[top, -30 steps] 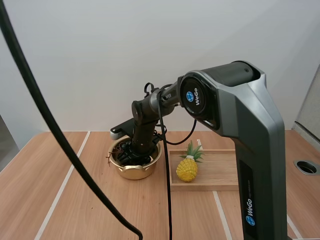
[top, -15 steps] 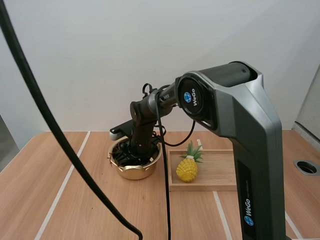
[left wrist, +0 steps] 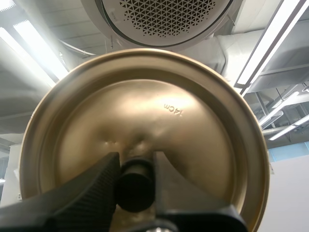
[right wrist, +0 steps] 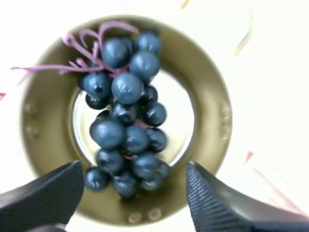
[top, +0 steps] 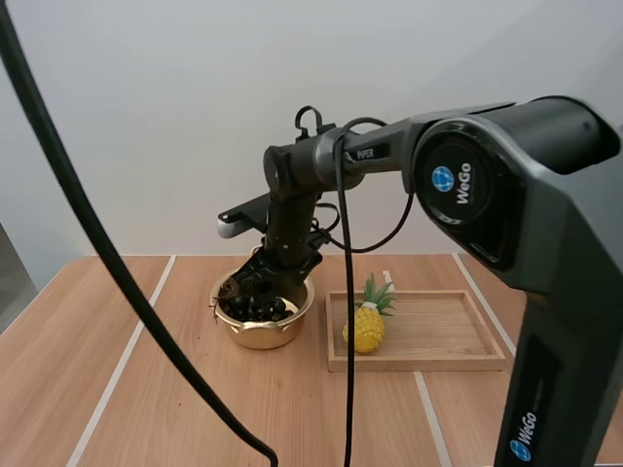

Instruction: Open the pot, put the grape inside, and close it

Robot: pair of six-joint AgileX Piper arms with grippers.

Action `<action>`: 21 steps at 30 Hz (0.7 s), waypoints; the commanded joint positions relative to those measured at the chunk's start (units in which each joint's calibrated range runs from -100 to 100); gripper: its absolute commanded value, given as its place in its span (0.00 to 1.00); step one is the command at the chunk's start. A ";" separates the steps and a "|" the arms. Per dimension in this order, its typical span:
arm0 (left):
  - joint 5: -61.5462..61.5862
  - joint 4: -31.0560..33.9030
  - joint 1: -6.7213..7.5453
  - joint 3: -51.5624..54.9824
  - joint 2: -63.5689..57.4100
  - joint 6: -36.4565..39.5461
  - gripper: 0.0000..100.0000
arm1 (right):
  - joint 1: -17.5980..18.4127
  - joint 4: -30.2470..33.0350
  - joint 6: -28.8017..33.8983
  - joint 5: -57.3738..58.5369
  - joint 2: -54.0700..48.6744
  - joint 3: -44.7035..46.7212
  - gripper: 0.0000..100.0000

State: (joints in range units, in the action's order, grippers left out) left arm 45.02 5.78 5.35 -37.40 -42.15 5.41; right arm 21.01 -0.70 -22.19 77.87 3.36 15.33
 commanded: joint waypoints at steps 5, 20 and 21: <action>-1.93 0.41 0.03 -0.30 -0.11 0.44 0.00 | -0.18 0.70 -0.11 1.64 -6.84 -2.59 1.00; -1.93 0.41 0.03 -0.30 -0.11 0.44 0.00 | -0.18 14.00 13.03 1.65 -23.81 -15.68 1.00; -1.93 0.41 0.03 -0.30 -0.11 0.44 0.00 | -0.18 16.63 14.83 1.65 -24.94 -16.08 1.00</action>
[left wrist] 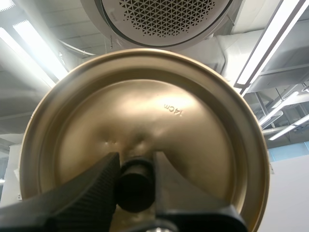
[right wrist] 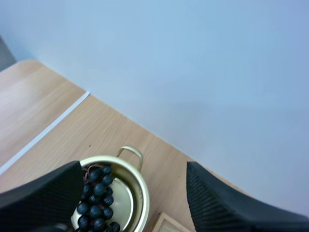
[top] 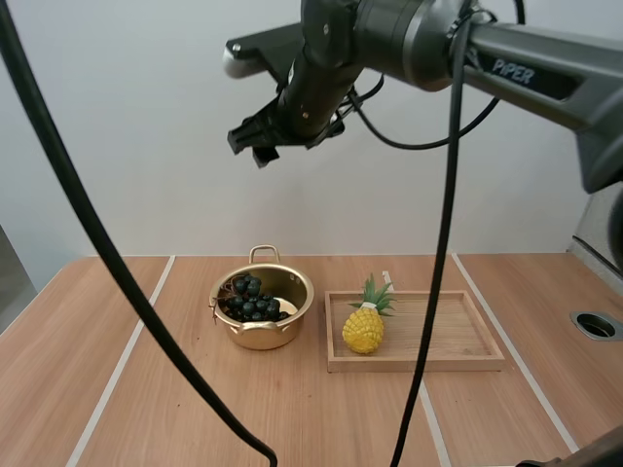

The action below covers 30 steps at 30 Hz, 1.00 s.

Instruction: Open the pot, put the grape inside, and close it

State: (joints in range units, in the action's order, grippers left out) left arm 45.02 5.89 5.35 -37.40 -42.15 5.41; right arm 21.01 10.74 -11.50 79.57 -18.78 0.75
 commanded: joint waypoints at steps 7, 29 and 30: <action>-1.93 0.30 0.03 -0.30 -0.11 0.44 0.00 | -0.18 23.86 15.96 -0.04 -10.50 -1.97 1.00; -1.93 0.30 0.03 -0.30 -0.11 0.44 0.00 | -0.18 45.97 23.11 -1.29 -24.35 -2.13 0.00; -1.93 0.30 0.03 -0.30 -0.11 0.44 0.00 | -0.18 46.86 23.86 -1.52 -24.35 -2.13 0.00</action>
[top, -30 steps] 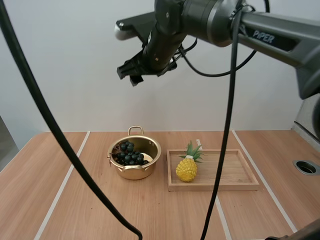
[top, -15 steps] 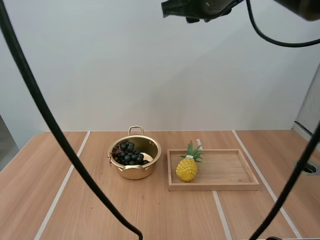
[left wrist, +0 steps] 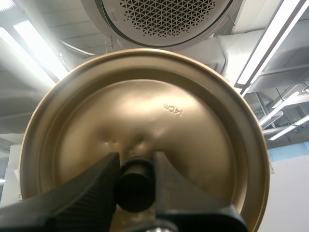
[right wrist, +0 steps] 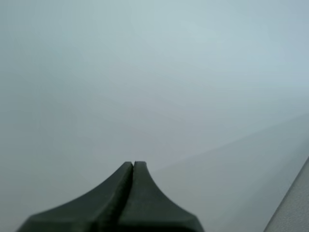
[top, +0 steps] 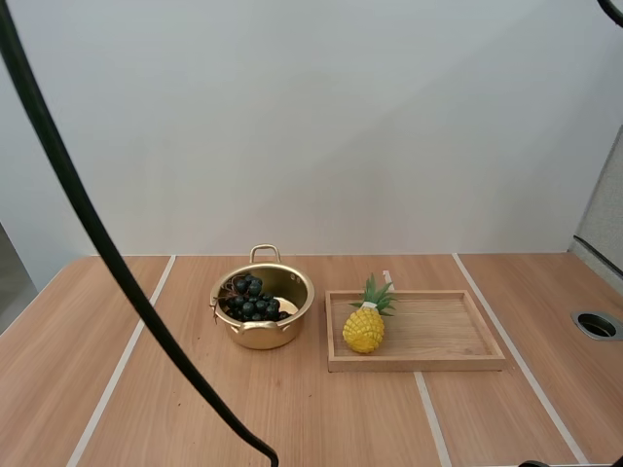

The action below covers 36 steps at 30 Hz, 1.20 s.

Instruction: Open the pot, put the grape inside, and close it

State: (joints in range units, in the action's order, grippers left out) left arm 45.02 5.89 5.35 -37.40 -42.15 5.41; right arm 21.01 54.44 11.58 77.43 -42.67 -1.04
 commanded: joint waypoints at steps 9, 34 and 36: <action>-1.93 0.30 0.03 -0.30 -0.11 0.44 0.00 | -0.18 8.83 10.87 1.79 -0.46 -3.98 0.00; 31.90 0.33 0.03 -0.04 0.39 0.45 0.00 | -13.64 -4.48 14.50 -1.07 0.29 -11.45 0.00; 40.92 0.33 0.03 -0.04 2.22 0.45 0.00 | -13.64 -4.64 14.50 -2.92 0.29 -11.45 0.00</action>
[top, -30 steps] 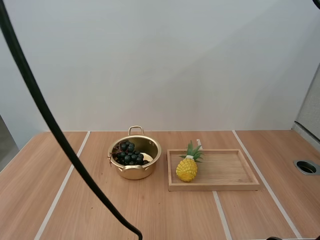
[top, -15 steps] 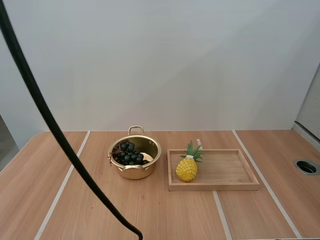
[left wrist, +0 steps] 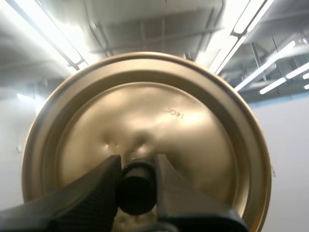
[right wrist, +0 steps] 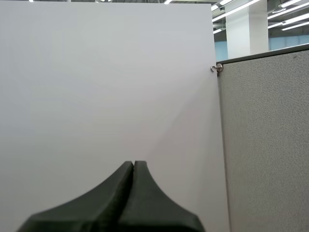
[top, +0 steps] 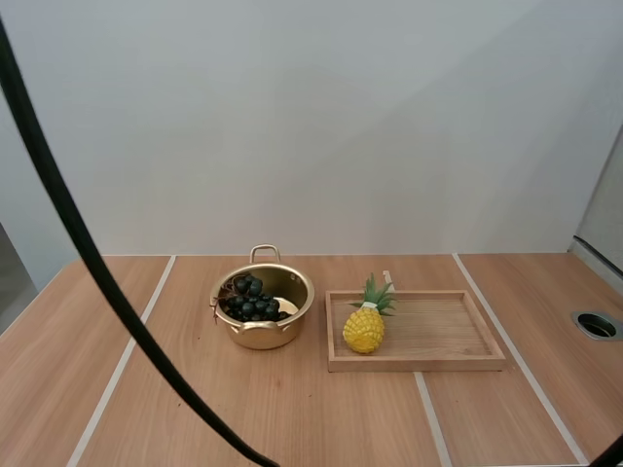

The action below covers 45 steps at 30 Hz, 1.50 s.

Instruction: Open the pot, put the grape inside, and close it

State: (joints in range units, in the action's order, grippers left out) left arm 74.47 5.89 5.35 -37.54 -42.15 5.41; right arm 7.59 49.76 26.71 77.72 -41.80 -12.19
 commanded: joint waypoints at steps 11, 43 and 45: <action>25.53 0.43 -0.43 0.10 11.91 0.45 0.00 | -0.22 -0.07 -0.63 -6.52 -0.59 -0.30 0.00; 25.53 -2.21 -2.04 43.25 15.29 -6.68 0.00 | -0.22 -0.60 -0.63 -7.03 -0.59 -0.30 0.00; 25.53 -2.21 -2.04 44.26 16.96 -9.11 0.00 | -0.22 -0.59 -0.63 -6.42 -0.59 -0.30 0.00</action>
State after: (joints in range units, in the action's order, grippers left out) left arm 100.00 4.56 3.39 5.56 -26.52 -1.74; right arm 7.59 48.75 26.52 71.74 -41.80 -12.19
